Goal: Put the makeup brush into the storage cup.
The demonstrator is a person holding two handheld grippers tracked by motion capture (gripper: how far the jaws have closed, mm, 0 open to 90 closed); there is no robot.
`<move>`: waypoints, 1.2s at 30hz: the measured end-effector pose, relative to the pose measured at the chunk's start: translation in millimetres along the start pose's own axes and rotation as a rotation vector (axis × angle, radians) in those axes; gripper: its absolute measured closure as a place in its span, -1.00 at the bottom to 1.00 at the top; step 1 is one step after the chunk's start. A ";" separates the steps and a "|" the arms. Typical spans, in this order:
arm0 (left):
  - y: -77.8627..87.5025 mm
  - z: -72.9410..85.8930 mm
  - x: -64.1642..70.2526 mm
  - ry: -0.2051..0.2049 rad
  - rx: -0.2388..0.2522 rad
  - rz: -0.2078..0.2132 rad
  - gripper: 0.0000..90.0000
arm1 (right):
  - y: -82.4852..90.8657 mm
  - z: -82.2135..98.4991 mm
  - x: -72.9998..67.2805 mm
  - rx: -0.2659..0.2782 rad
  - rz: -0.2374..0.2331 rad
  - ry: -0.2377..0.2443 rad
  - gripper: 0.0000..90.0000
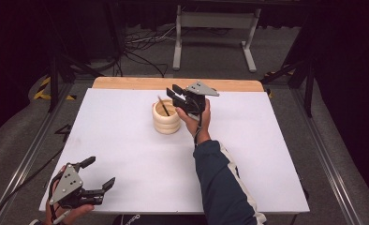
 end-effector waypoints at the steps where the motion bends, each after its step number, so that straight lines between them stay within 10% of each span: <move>1: -0.1 0.0 0.2 0.001 0.000 0.001 -0.79 | 1.2 -1.5 -0.3 0.005 0.003 0.011 0.45; 36: -2.9 -0.2 2.2 -0.008 -0.014 0.004 -0.79 | 49.1 -24.2 -3.2 0.051 0.061 0.116 -0.41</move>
Point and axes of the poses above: each handheld gripper's, and its own axes: y roughly backward along the jaws, z roughly out of its underside, x roughly to its right, the point moved 2 cm from there along -y, roughly forward along the jaws, and after that the axes turned 9 degrees about -y, right-handed, at the moved point
